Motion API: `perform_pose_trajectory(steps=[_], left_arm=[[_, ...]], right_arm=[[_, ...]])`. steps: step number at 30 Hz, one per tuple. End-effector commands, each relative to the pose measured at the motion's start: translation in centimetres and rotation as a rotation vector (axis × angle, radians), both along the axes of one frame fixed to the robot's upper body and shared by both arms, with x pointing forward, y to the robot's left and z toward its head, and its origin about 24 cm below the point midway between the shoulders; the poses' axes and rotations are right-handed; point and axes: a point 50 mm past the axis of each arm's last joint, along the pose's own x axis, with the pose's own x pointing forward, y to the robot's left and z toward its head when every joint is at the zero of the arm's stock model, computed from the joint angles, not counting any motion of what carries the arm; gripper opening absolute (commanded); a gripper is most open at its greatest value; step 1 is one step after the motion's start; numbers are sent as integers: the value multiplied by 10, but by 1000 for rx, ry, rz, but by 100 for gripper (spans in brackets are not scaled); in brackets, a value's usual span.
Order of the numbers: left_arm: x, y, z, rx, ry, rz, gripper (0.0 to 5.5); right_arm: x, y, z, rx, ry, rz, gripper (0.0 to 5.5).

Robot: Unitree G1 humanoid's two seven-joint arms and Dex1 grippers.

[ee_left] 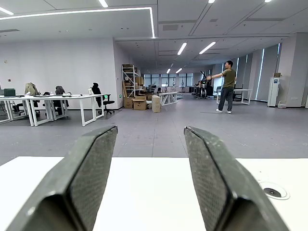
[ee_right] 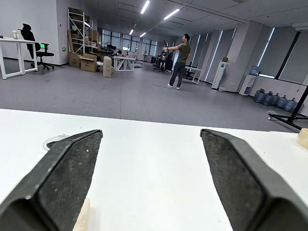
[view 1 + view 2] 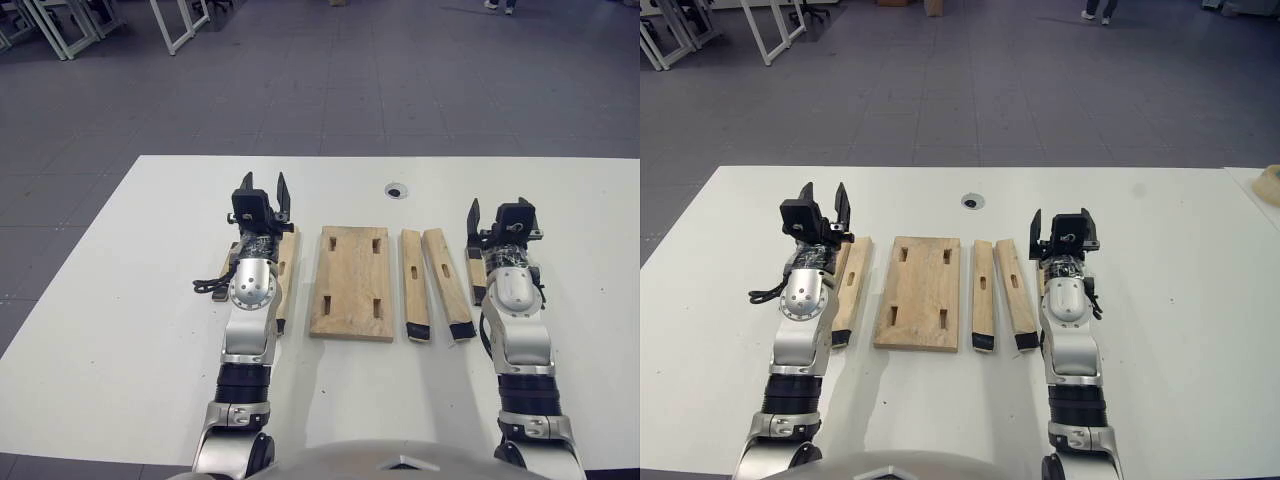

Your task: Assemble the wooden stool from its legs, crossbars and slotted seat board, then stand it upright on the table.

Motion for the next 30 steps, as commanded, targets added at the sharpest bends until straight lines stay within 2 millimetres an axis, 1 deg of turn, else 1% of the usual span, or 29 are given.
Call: perform_pose_trajectory(steps=[1,4,7,9,10,15,17,20,25,30], left_arm=[[2,0,5,6,-12,4,258],[3,0,6,7,-17,8,258],[1,-5,10,61,-48,-17,258],[-1,-7,8,66,-45,-22,258],[-2,-7,7,65,-41,-20,258],[-4,-5,5,65,-32,-17,258],[-9,-5,4,68,-26,-16,258],[-20,-2,-6,78,11,-17,258],[-36,-1,-19,85,73,-26,258],[-35,1,-17,94,84,-44,258]], right_arm=[[-1,-1,0,-3,-4,-15,376],[0,-2,4,10,-22,-13,376],[2,-1,9,14,-45,15,376],[-1,-1,8,15,-42,23,376],[-2,-1,7,15,-34,24,376],[-22,-15,-3,7,17,23,376],[-24,-14,-6,12,33,49,376],[-28,-13,-11,14,56,85,376],[-37,-16,-22,37,117,73,376],[-46,-19,-33,83,169,45,376]])
